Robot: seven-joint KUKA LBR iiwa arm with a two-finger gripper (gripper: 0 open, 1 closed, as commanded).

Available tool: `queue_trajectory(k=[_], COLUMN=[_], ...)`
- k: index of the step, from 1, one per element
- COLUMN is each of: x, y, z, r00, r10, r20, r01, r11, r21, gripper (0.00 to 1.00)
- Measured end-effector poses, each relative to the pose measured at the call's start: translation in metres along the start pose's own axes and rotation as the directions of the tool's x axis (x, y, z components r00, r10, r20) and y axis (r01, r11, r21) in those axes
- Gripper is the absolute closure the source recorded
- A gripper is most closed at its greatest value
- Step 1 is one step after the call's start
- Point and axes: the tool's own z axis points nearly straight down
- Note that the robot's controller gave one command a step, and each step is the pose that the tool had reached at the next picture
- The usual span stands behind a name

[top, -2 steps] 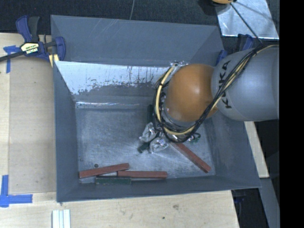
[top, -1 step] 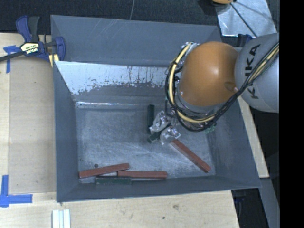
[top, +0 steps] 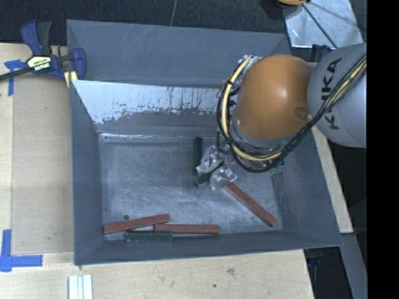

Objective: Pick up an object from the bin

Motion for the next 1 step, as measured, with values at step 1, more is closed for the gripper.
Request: queue_trajectory(k=[1], x=[0.0164], y=[-0.0058], z=[-0.0464], r00=[1.000], r10=[0.019], r20=[0.001], r01=[-0.019], r11=[1.000], r21=[0.000], gripper=[1.00])
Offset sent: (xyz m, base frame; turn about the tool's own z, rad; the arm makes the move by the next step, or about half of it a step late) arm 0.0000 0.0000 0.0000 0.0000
